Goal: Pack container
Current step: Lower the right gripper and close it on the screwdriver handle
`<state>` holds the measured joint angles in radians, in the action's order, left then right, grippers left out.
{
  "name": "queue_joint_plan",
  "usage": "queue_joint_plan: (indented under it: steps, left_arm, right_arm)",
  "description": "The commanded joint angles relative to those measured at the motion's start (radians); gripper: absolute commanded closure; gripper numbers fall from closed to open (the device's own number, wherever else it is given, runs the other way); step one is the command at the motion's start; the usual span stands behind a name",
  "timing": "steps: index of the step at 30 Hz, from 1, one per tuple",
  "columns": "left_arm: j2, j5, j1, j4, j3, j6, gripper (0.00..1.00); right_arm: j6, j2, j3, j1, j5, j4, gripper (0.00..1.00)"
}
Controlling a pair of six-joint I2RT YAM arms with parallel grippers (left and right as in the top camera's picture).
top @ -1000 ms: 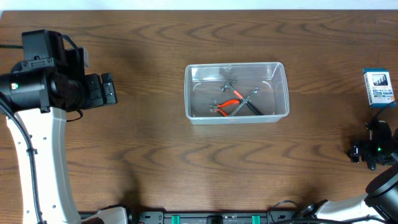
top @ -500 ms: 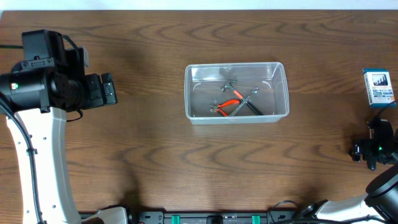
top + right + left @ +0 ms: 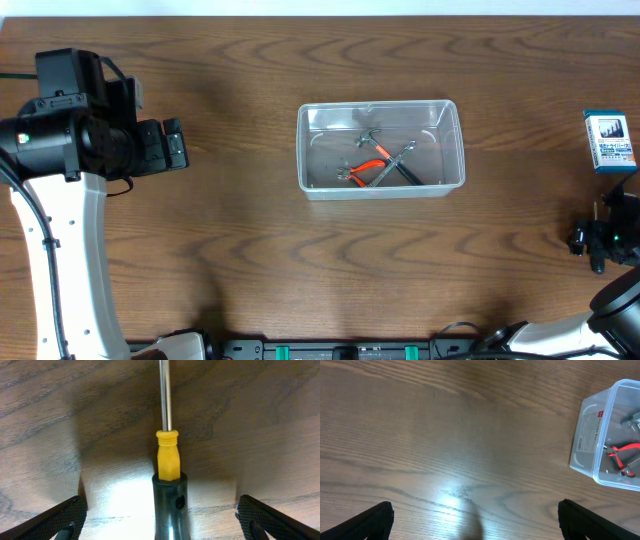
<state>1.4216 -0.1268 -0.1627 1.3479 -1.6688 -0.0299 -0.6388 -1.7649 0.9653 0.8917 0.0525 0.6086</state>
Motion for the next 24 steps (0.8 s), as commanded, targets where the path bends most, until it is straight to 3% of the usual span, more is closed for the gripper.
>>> queue_joint_plan:
  steps: [1, 24]
  left_arm:
    - [0.003, 0.008, -0.005, 0.006, -0.017, 0.006, 0.02]
    - [0.003, 0.008, -0.005, 0.010, -0.017, 0.009, 0.02]
  right_arm:
    - [0.016, -0.034, -0.005, 0.013, -0.044, -0.013, 0.01]
    - [-0.058, -0.034, -0.005, 0.013, -0.020, -0.002, 0.01]
